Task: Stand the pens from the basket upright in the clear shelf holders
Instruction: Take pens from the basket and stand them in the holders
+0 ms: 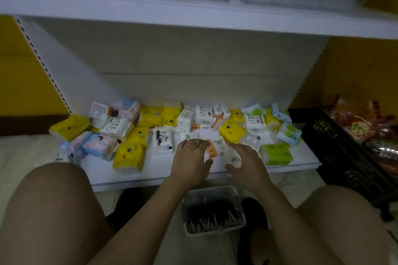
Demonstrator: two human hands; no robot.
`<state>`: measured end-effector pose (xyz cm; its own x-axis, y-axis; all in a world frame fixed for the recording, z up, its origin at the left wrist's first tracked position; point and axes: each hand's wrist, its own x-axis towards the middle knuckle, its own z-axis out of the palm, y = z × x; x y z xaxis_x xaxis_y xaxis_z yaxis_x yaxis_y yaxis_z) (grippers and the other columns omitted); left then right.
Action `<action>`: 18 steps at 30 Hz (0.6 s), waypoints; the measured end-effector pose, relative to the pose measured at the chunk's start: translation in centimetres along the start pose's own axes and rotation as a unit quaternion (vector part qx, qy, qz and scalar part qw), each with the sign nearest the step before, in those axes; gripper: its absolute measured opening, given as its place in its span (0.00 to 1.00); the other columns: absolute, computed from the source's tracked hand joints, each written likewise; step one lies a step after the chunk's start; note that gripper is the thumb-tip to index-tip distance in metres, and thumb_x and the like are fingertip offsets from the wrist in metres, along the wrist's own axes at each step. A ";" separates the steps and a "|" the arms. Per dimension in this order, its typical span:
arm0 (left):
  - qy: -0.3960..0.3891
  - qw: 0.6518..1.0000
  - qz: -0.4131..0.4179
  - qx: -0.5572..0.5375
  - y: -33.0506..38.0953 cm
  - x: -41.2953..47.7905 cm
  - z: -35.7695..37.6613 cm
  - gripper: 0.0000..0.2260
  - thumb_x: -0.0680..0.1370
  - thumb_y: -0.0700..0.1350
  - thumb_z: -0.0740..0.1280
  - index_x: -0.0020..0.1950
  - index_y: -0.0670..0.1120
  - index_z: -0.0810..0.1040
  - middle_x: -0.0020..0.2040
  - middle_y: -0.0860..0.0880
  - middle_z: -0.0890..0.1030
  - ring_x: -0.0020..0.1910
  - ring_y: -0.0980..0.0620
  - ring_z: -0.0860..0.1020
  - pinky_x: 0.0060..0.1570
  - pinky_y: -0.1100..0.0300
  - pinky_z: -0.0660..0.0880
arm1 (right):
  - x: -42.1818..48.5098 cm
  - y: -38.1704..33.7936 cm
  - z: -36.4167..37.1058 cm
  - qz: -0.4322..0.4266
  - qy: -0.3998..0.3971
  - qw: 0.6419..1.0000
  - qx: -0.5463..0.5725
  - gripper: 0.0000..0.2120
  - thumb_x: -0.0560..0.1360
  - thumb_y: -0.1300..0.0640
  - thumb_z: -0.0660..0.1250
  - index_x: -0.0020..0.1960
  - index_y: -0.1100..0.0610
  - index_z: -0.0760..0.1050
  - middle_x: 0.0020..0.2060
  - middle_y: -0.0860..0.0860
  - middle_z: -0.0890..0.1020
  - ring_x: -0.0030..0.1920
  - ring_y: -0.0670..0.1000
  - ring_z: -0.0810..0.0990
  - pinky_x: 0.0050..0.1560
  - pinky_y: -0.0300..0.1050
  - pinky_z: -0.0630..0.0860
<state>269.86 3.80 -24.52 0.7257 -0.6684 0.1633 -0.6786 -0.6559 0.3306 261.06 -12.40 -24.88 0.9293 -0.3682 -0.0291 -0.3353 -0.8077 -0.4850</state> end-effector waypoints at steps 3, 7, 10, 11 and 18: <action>-0.078 0.996 -0.038 -0.026 -1.5 -2.1 4.3 0.24 0.78 0.54 0.63 0.74 0.51 0.66 0.72 0.51 0.68 0.72 0.50 0.64 0.72 0.54 0.57 | -0.4 1.9 1.9 0.019 -0.046 0.999 -0.002 0.30 0.76 0.50 0.69 0.75 0.51 0.62 0.73 0.52 0.66 0.72 0.55 0.63 0.69 0.51 0.65; -0.153 0.983 -0.079 -0.065 -3.2 -4.2 8.2 0.23 0.76 0.52 0.66 0.71 0.51 0.70 0.69 0.49 0.72 0.67 0.47 0.71 0.66 0.54 0.68 | -1.1 3.7 4.4 0.051 -0.091 0.994 0.009 0.28 0.77 0.50 0.68 0.74 0.51 0.64 0.72 0.52 0.66 0.71 0.56 0.65 0.69 0.50 0.66; -0.205 0.970 -0.108 -0.073 -3.9 -4.8 10.5 0.20 0.76 0.52 0.65 0.68 0.50 0.73 0.65 0.46 0.76 0.62 0.44 0.75 0.60 0.52 0.73 | -1.8 5.3 6.4 0.079 -0.123 0.989 -0.019 0.24 0.76 0.50 0.66 0.71 0.51 0.68 0.67 0.53 0.72 0.66 0.56 0.71 0.61 0.47 0.70; -0.223 0.965 -0.118 -0.066 -4.1 -5.2 11.1 0.19 0.76 0.52 0.64 0.67 0.49 0.73 0.64 0.45 0.76 0.61 0.43 0.75 0.59 0.52 0.73 | -2.1 5.8 6.9 0.088 -0.134 0.987 -0.031 0.22 0.76 0.50 0.66 0.69 0.52 0.70 0.64 0.54 0.74 0.63 0.57 0.73 0.58 0.47 0.72; -0.333 0.924 -0.166 -0.094 -4.9 -7.7 16.7 0.16 0.79 0.49 0.61 0.65 0.47 0.73 0.59 0.43 0.77 0.55 0.43 0.76 0.50 0.54 0.75 | -3.3 9.9 10.0 0.148 -0.260 0.953 -0.041 0.16 0.80 0.56 0.63 0.64 0.62 0.72 0.58 0.60 0.77 0.56 0.58 0.76 0.55 0.50 0.75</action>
<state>265.73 6.27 -42.90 0.6165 -0.5510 -0.5625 -0.3545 -0.8321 0.4266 256.19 -14.53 -38.35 0.7361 -0.3251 -0.5937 -0.5862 -0.7448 -0.3189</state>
